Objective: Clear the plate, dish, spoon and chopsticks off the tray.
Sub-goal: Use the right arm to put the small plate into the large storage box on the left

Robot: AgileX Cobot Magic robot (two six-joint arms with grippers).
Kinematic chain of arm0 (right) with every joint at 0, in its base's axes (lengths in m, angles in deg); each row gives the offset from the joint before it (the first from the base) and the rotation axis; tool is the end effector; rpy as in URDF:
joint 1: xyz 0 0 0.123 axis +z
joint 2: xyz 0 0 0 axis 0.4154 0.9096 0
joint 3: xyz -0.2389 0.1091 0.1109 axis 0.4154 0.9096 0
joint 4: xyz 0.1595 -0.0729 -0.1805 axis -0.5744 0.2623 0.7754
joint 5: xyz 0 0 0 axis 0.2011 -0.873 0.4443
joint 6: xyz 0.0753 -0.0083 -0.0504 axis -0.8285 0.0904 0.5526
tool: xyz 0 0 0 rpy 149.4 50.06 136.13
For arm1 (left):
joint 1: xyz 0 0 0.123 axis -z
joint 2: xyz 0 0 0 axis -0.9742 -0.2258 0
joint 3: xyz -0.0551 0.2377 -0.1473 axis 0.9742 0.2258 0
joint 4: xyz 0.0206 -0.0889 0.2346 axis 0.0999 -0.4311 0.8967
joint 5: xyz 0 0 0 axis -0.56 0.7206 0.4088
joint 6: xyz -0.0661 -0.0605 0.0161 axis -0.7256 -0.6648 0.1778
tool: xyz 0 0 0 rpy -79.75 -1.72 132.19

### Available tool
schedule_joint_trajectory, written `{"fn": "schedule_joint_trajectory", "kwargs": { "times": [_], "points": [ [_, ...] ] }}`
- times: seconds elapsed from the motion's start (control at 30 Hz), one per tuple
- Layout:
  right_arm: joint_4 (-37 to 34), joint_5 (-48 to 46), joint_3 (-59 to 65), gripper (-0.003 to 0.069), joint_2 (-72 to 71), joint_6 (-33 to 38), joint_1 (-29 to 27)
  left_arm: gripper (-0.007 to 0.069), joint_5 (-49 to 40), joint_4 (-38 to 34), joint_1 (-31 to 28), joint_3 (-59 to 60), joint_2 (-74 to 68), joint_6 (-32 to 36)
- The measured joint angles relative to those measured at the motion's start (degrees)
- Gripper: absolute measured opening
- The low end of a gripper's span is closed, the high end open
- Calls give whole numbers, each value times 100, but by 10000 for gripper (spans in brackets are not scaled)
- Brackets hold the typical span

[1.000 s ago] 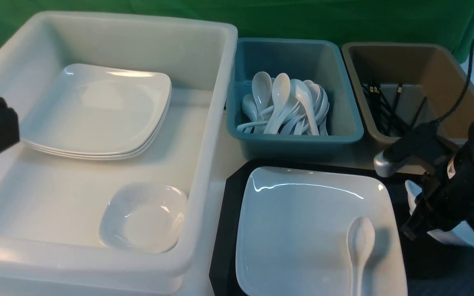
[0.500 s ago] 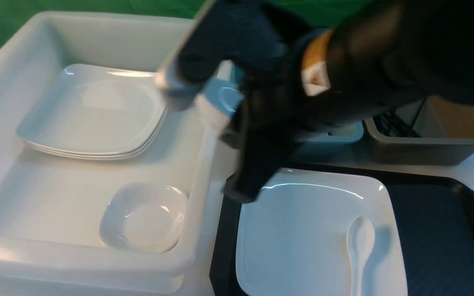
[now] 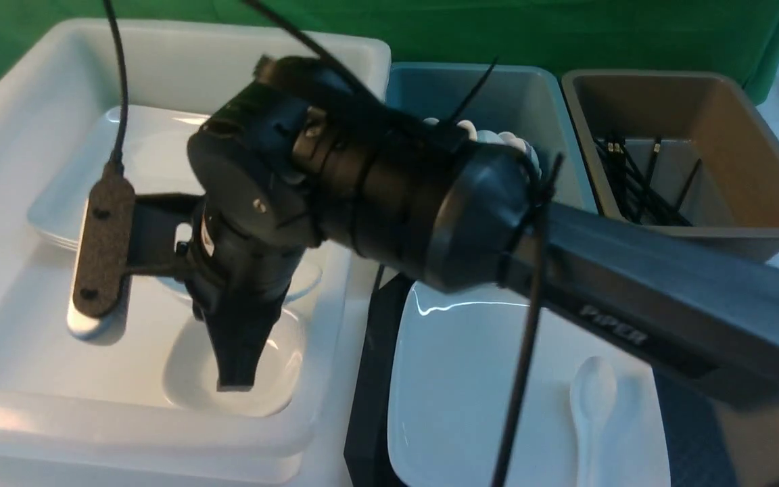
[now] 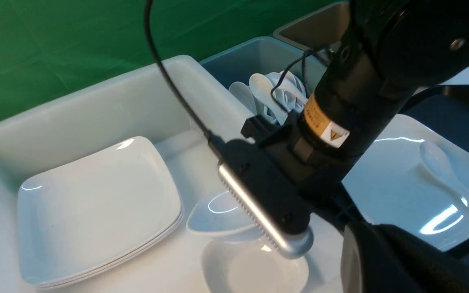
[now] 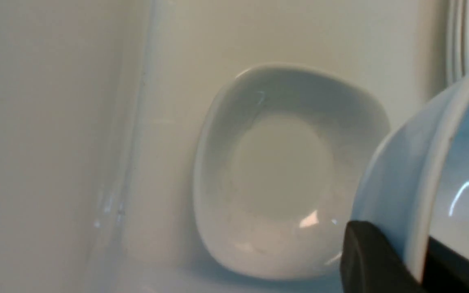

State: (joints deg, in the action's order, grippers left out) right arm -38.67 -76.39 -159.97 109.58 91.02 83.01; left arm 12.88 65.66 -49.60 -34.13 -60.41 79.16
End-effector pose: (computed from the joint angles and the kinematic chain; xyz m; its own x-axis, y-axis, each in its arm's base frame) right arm 0.2658 0.4182 0.2791 0.1896 -0.8959 -0.4017 -0.9081 -0.0045 -0.4186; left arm 0.0200 -0.0131 0.4046 -0.1742 0.3032 -0.9369 0.5240 0.8341 0.1725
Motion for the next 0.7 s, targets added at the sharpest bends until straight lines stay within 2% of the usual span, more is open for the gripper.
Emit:
{"fn": "schedule_joint_trajectory", "kwargs": {
  "times": [0.2,0.37,0.53,0.63,0.67,0.7],
  "points": [
    [-511,104,-52,62,226,188,0,22,0,6,0,0,0,0],
    [-668,196,-92,62,356,197,-43,22,49,6,0,0,0,0],
    [-705,132,-110,105,387,53,-116,22,53,6,0,0,0,0],
    [-700,101,-110,274,387,-39,-129,22,53,6,0,0,0,0],
    [-693,95,-110,307,381,-43,-129,22,53,6,0,0,0,0],
    [-679,67,-110,380,379,-43,-129,22,53,1,0,0,0,0]
  ]
}}
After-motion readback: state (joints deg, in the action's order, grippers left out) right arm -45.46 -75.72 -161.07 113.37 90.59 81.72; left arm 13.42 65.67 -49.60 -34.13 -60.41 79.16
